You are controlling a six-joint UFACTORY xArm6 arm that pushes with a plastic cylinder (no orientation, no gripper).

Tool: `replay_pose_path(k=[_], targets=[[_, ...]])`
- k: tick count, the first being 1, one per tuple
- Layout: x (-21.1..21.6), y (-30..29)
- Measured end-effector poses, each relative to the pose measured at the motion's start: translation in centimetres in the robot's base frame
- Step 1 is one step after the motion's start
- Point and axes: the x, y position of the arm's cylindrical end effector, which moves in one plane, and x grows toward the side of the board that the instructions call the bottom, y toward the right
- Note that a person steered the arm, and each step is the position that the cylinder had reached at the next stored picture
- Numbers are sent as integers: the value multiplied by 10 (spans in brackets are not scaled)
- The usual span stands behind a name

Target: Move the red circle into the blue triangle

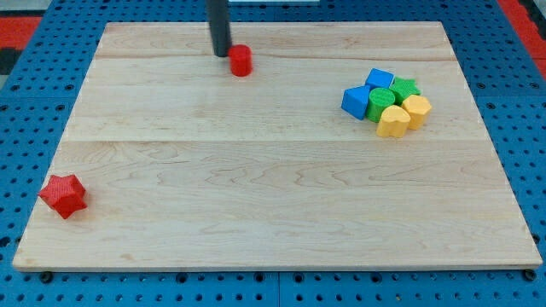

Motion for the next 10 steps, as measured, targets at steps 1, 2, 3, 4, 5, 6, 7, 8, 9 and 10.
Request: replay_pose_path(k=[1,2,3,4,5,6,7,8,9,10], targets=[[6,62],[14,101],[20,110],[-5,97],[-12,72],[-5,26],[23,47],[37,94],[47,117],[51,108]])
